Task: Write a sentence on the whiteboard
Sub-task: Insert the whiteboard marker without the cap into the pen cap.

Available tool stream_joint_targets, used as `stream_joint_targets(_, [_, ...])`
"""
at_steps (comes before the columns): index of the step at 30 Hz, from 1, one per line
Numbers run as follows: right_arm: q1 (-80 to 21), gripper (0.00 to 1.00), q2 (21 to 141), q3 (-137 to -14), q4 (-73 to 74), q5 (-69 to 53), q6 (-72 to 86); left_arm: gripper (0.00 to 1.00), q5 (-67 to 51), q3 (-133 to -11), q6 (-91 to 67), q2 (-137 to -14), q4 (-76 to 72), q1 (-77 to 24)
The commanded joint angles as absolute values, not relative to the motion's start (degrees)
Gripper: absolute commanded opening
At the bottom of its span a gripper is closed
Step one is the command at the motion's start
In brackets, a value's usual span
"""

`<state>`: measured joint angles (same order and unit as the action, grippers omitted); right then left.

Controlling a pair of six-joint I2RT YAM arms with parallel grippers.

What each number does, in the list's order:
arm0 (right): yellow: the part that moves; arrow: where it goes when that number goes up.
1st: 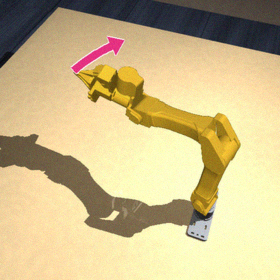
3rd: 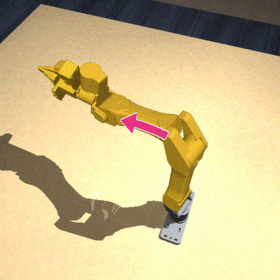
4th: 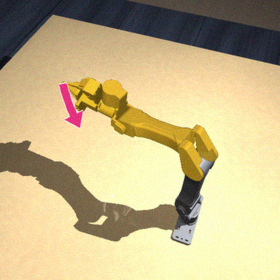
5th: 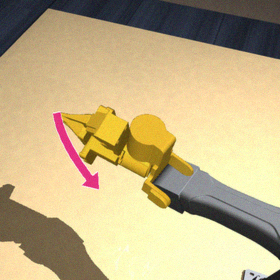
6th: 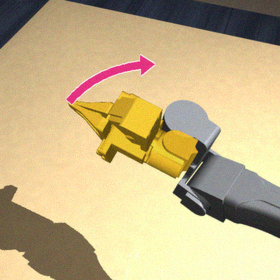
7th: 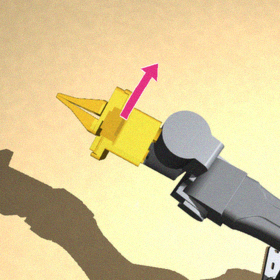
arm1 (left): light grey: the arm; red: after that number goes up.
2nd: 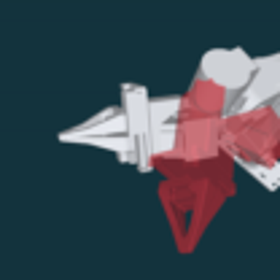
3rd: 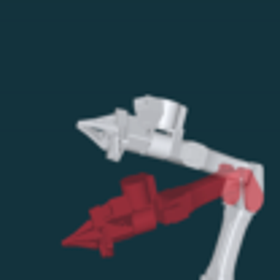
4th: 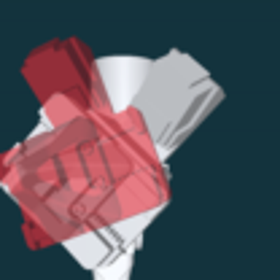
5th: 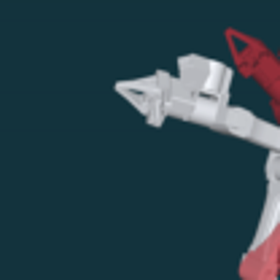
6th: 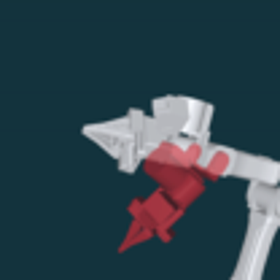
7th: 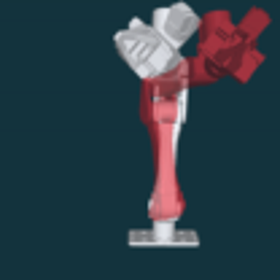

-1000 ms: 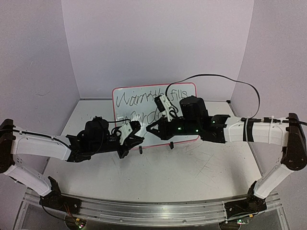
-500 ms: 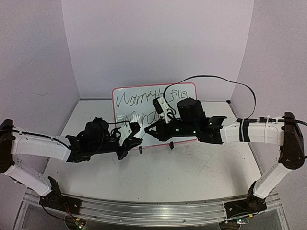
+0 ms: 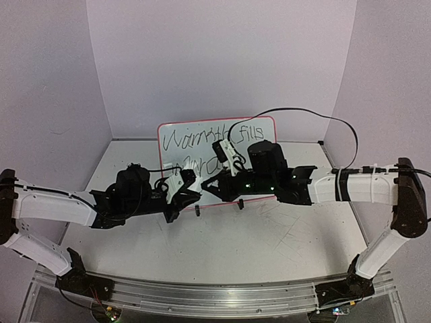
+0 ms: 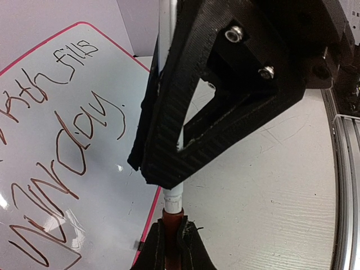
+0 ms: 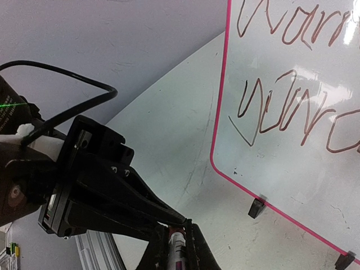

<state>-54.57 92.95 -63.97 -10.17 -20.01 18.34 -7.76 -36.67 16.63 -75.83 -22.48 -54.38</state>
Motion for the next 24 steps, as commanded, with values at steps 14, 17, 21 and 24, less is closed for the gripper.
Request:
stream_joint_targets(14, [-60.7, 0.00, 109.7, -72.1, -7.7, -17.7, 26.9, 0.00, 0.8, -43.7, 22.8, -74.5, -29.1, -58.0])
stream_joint_targets(17, [-60.0, 0.00, 109.7, -74.9, -3.9, -19.3, 29.5, 0.00, 4.3, -44.2, 26.3, -73.3, -29.3, -59.4])
stream_joint_targets(21, [-60.1, 0.00, 111.4, -77.1, -1.8, -18.5, 34.1, 0.00, 6.4, -45.0, 26.3, -73.7, -32.4, -60.8])
stream_joint_targets(24, [-60.4, 0.00, 111.1, -76.7, -1.4, -16.6, 36.3, 0.00, 8.4, -44.6, 26.1, -74.8, -34.7, -62.5])
